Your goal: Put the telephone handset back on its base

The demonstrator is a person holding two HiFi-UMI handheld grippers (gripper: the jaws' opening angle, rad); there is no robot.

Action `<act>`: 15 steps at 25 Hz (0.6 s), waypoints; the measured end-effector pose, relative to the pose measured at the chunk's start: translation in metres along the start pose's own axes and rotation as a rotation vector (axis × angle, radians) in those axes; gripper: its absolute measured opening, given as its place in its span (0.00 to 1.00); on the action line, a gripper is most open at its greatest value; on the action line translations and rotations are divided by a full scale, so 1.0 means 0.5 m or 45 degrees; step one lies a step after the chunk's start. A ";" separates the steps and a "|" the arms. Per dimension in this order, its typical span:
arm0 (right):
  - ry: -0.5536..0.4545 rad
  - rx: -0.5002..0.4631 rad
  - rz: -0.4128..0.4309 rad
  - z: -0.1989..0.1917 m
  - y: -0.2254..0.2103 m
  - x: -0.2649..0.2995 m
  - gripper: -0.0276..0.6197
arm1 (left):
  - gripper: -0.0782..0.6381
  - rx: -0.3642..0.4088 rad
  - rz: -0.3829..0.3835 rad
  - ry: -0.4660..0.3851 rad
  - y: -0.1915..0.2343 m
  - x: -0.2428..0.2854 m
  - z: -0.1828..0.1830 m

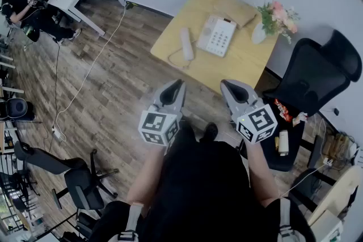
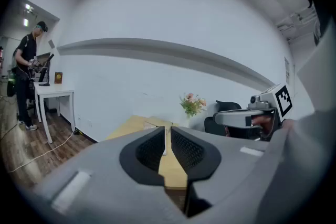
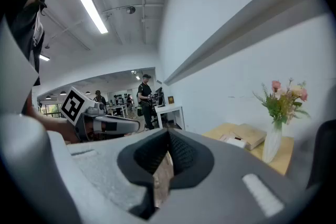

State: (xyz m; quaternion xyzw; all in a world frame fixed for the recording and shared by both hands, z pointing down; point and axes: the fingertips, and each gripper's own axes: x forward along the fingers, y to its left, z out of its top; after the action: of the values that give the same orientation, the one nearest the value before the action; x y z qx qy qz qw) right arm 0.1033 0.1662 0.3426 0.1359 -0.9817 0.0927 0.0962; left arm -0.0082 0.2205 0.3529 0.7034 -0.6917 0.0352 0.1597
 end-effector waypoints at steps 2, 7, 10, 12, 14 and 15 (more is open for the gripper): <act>-0.010 -0.002 -0.001 0.001 0.006 -0.006 0.05 | 0.17 -0.002 0.000 -0.001 -0.004 -0.005 -0.001; -0.017 -0.012 -0.009 0.003 0.023 -0.024 0.05 | 0.17 0.002 -0.008 -0.004 -0.015 -0.019 -0.001; -0.012 -0.015 -0.018 -0.004 0.026 -0.035 0.05 | 0.17 0.001 -0.009 -0.003 -0.018 -0.024 -0.007; -0.004 -0.010 -0.032 -0.013 0.024 -0.043 0.05 | 0.17 -0.002 -0.008 0.002 -0.022 -0.027 -0.014; -0.010 0.001 -0.053 -0.018 0.020 -0.052 0.05 | 0.17 -0.006 -0.007 0.007 -0.024 -0.030 -0.021; -0.022 0.010 -0.062 -0.018 0.017 -0.057 0.05 | 0.17 -0.008 -0.006 0.008 -0.025 -0.031 -0.023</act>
State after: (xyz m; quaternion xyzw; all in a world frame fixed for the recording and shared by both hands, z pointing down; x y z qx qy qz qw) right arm 0.1291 0.1833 0.3438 0.1608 -0.9785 0.0931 0.0896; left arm 0.0055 0.2383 0.3574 0.7043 -0.6897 0.0350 0.1642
